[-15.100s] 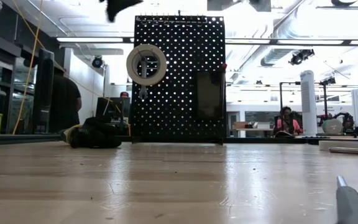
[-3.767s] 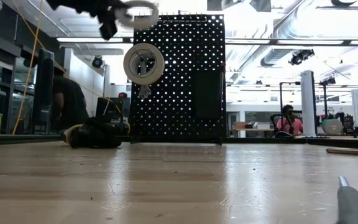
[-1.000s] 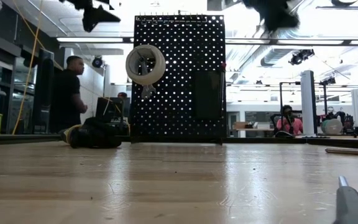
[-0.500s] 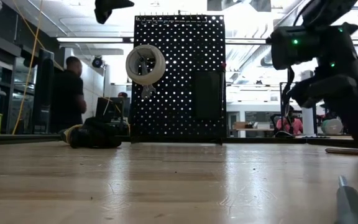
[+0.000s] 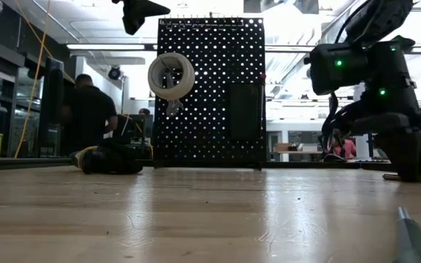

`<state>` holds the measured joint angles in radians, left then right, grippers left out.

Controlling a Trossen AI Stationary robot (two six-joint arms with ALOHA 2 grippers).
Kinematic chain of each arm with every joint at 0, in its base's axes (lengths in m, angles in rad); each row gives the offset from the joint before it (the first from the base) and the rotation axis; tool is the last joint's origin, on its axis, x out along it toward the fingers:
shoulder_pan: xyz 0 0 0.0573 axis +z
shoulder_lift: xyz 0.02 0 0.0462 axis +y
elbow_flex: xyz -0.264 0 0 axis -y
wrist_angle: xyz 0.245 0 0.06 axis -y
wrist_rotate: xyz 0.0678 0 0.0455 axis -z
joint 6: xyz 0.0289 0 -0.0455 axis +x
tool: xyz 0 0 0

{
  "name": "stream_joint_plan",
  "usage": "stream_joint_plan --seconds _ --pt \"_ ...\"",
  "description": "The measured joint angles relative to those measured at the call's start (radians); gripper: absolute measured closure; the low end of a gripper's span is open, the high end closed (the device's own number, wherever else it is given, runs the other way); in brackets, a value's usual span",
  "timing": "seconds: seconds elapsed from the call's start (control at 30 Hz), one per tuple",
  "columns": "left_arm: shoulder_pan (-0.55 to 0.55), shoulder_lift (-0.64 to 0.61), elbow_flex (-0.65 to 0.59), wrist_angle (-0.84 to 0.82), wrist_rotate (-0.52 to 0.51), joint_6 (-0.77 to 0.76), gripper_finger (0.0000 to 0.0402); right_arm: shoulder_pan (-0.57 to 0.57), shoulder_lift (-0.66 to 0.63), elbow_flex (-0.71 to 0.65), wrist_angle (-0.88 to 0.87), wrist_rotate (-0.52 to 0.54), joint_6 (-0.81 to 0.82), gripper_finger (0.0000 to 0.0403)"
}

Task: Hang tools onto peg board
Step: Put the silver magnetic telescoping into the black bin on the peg board

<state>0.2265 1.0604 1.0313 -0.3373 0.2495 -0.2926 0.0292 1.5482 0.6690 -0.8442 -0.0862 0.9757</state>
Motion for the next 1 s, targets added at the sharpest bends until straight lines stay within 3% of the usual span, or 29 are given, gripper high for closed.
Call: stream_joint_plan --seconds 0.13,0.3,0.5,1.0 --pt "-0.008 0.004 0.000 0.000 0.000 -0.020 0.0202 0.020 0.067 0.015 -0.004 0.013 -0.039 0.0264" --pt "-0.008 -0.012 0.000 0.000 0.000 -0.020 0.0202 0.034 0.068 0.016 -0.030 0.044 -0.110 0.0381" --pt "0.003 -0.049 0.000 0.052 -0.009 -0.020 0.0202 0.031 0.044 0.071 -0.075 0.073 -0.118 0.0396" --pt "0.011 -0.135 0.000 0.153 -0.079 0.007 0.0202 0.034 -0.116 0.339 0.062 0.269 -0.041 0.0401"
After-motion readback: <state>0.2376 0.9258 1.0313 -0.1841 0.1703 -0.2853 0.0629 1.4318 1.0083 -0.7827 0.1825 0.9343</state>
